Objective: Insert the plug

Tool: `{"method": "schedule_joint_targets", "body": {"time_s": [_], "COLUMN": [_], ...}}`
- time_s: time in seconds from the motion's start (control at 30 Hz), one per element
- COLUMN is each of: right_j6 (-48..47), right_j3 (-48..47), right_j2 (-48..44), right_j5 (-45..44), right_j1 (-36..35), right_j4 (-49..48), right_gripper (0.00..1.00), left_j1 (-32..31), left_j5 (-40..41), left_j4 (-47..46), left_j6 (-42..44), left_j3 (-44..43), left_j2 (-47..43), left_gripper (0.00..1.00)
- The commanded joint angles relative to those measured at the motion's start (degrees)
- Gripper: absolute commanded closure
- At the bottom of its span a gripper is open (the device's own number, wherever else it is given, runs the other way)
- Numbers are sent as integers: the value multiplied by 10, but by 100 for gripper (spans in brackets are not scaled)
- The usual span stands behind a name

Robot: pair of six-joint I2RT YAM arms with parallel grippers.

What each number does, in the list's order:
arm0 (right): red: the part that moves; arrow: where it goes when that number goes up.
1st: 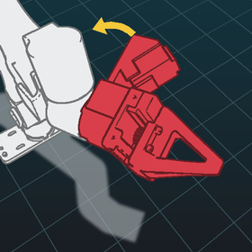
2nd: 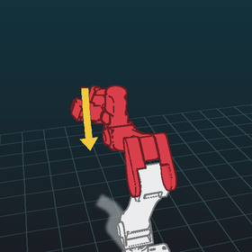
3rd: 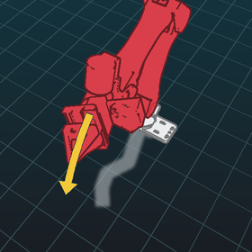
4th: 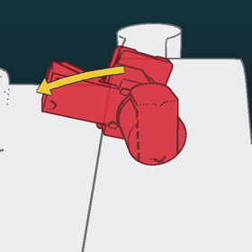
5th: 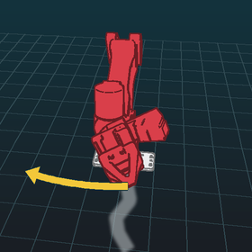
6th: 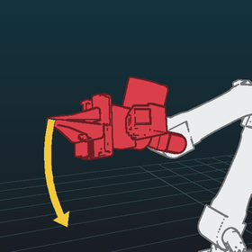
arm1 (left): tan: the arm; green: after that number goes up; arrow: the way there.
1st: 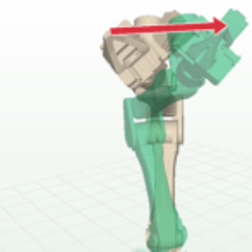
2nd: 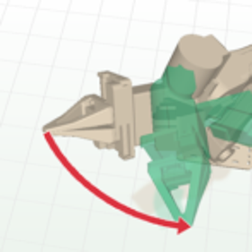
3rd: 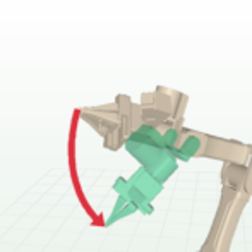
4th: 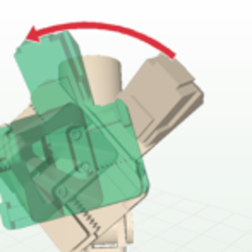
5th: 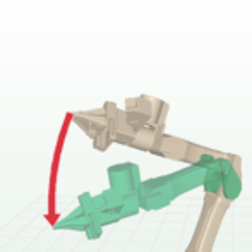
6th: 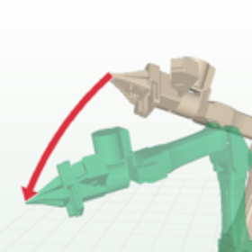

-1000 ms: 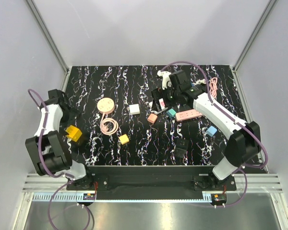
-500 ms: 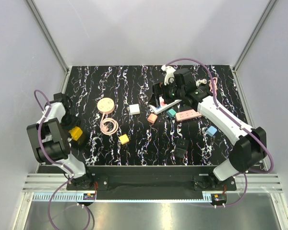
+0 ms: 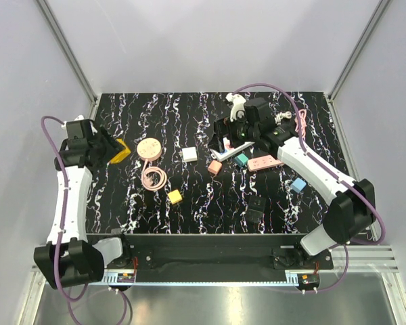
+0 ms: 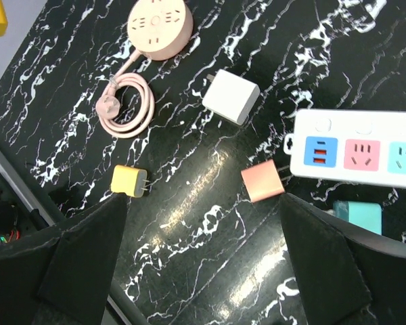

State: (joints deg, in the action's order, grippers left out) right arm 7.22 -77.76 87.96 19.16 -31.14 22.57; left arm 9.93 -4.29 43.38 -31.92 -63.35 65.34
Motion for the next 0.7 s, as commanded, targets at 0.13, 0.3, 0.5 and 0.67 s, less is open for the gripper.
{"method": "schedule_joint_targets", "body": {"time_s": [0.13, 0.3, 0.5, 0.67], "right_j6": [-70, -56, -6, -3], "right_j3": [2, -8, 49, 102], "right_j2": [-6, -17, -100, -152], "right_j5": [-64, -148, -188, -124], "right_j1": [-83, -87, -87, -96], "right_j4": [-46, 14, 39, 22], "right_gripper": [0, 0, 0, 0], "left_j1": [-63, -239, -347, -391], "left_j5": [-179, -35, 7, 23], "left_j4": [30, 73, 78, 96], "left_j6": [-46, -16, -5, 6], "left_j3": [-66, -67, -65, -106], "left_j2": [75, 122, 168, 207], "left_gripper": [100, 100, 100, 100]}}
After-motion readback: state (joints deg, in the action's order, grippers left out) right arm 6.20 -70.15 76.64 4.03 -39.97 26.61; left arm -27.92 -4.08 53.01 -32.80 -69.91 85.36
